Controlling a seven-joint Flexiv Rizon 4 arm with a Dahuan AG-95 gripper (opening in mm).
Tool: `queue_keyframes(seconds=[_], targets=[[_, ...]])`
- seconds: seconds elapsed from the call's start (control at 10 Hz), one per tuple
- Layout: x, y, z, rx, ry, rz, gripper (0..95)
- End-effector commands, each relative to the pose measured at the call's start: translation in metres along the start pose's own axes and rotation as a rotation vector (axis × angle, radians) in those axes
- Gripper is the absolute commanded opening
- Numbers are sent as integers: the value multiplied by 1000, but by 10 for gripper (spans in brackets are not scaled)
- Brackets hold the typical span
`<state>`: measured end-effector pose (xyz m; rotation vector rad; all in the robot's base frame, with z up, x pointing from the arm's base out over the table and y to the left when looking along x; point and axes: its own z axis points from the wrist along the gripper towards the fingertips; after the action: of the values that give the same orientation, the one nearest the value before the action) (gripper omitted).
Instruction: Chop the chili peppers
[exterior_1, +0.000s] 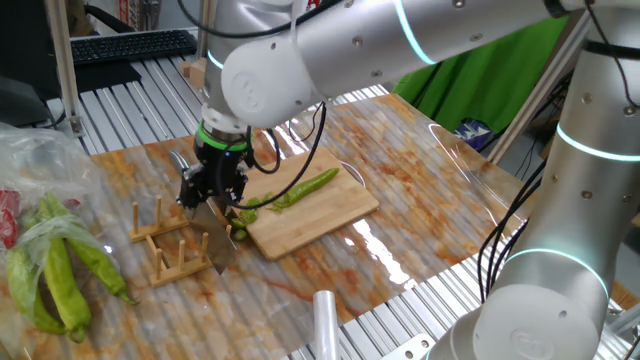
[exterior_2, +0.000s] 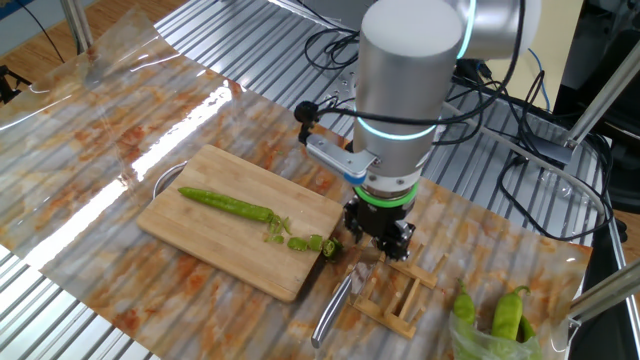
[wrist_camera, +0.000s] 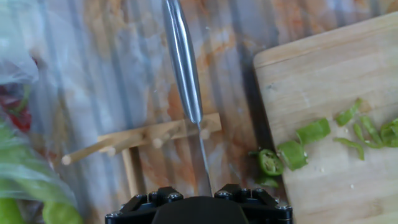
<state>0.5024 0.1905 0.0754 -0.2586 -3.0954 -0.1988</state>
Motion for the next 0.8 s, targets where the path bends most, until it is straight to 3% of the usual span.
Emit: queue_keyframes(seconds=[0.1, 0.2, 0.8], targets=[[0, 1, 5, -3, 6, 1, 570], [-1, 2, 11, -5, 4, 0, 380], [-4, -6, 25, -18, -7, -10, 380]])
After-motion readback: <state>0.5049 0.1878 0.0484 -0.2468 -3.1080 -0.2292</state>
